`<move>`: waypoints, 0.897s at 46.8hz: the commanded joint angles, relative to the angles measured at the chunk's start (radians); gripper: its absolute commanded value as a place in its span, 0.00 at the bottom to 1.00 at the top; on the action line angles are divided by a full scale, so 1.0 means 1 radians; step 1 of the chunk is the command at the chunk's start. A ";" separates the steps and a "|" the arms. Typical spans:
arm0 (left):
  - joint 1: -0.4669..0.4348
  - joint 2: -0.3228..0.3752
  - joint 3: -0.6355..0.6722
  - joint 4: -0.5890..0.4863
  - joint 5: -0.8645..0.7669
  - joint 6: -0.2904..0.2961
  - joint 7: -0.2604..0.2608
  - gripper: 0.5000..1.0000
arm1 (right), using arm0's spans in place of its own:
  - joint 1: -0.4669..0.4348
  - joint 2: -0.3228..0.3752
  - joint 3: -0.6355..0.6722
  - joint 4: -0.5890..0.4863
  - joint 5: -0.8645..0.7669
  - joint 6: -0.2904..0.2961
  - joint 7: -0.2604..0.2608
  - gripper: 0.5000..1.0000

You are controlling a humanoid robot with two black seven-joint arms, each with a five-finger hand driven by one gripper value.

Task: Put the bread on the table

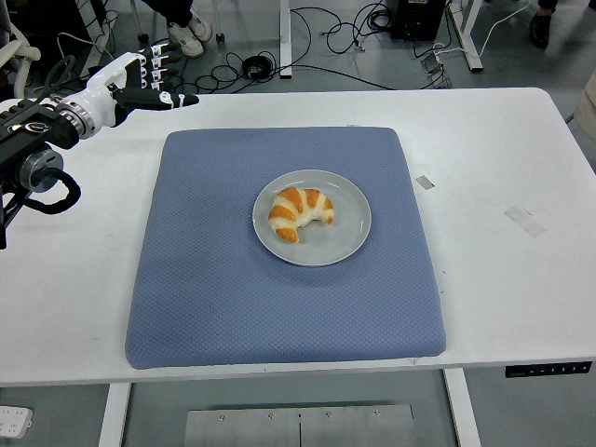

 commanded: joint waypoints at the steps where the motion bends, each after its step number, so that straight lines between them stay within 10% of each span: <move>1: 0.000 0.000 0.000 0.000 0.000 0.000 -0.001 0.93 | 0.000 0.000 -0.001 0.000 0.000 0.000 0.001 1.00; 42: 0.004 -0.003 0.000 0.000 -0.001 0.000 0.000 0.93 | 0.000 0.000 0.001 0.000 0.000 0.000 -0.001 1.00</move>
